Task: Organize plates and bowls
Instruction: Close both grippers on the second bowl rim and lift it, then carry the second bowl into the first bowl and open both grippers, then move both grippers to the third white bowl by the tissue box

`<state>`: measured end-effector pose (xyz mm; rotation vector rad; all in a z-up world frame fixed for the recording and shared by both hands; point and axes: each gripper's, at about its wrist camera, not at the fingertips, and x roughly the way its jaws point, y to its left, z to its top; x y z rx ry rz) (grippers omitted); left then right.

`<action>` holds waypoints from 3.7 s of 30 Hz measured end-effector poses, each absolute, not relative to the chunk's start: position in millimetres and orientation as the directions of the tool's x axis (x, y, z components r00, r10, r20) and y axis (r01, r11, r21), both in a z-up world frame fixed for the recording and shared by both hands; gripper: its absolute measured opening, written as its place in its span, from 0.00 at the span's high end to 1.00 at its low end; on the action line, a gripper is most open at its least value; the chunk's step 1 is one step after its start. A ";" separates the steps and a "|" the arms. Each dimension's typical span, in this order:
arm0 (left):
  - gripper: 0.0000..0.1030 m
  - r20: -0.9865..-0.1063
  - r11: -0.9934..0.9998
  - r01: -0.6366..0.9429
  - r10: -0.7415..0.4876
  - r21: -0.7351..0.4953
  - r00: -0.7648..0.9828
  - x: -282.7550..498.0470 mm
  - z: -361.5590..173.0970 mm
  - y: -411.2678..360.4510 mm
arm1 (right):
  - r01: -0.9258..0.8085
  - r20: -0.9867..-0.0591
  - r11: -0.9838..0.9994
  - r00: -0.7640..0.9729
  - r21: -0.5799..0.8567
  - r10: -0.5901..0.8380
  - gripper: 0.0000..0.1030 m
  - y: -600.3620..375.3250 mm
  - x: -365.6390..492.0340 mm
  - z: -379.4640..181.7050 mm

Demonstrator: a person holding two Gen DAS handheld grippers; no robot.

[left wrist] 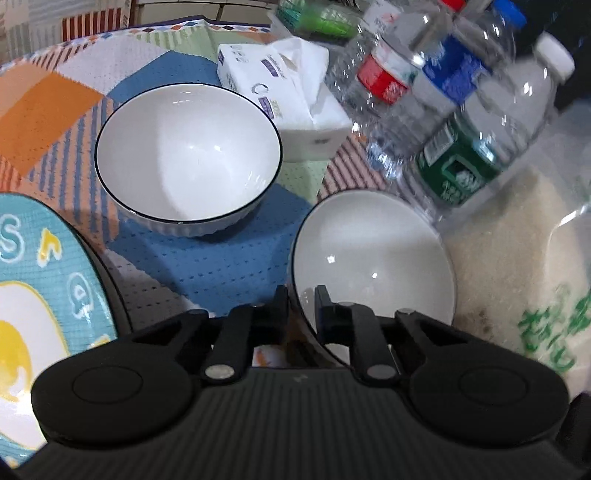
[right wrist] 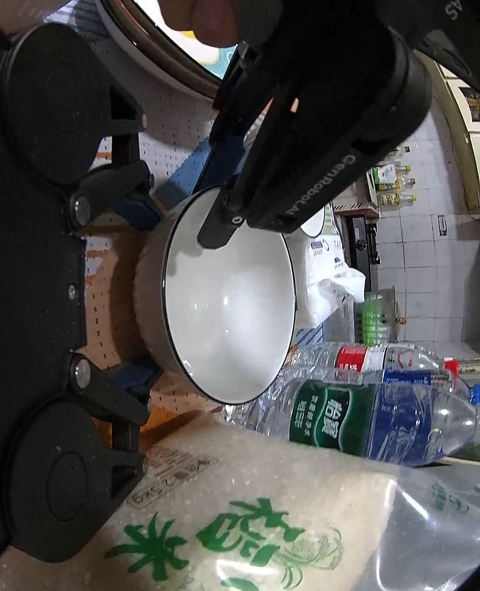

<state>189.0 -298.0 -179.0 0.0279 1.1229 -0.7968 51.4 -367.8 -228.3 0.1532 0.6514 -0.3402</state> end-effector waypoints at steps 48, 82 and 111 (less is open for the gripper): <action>0.86 -0.884 0.779 0.561 -0.437 -0.280 0.165 72.5 -79.6 -125.1 | -0.089 -0.635 0.996 0.769 0.008 0.074 0.11 -249.0 -35.2 -132.1; 0.84 -0.971 0.877 0.438 -0.234 -0.195 0.037 84.2 -132.0 -118.2 | -0.331 -0.772 0.943 0.605 -0.020 0.196 0.09 -222.5 -40.3 -160.2; 0.76 -0.957 0.812 0.583 -0.179 -0.013 0.227 88.5 -94.3 -142.8 | -0.261 -0.636 0.963 0.733 0.066 0.243 0.08 -300.1 -39.3 -116.5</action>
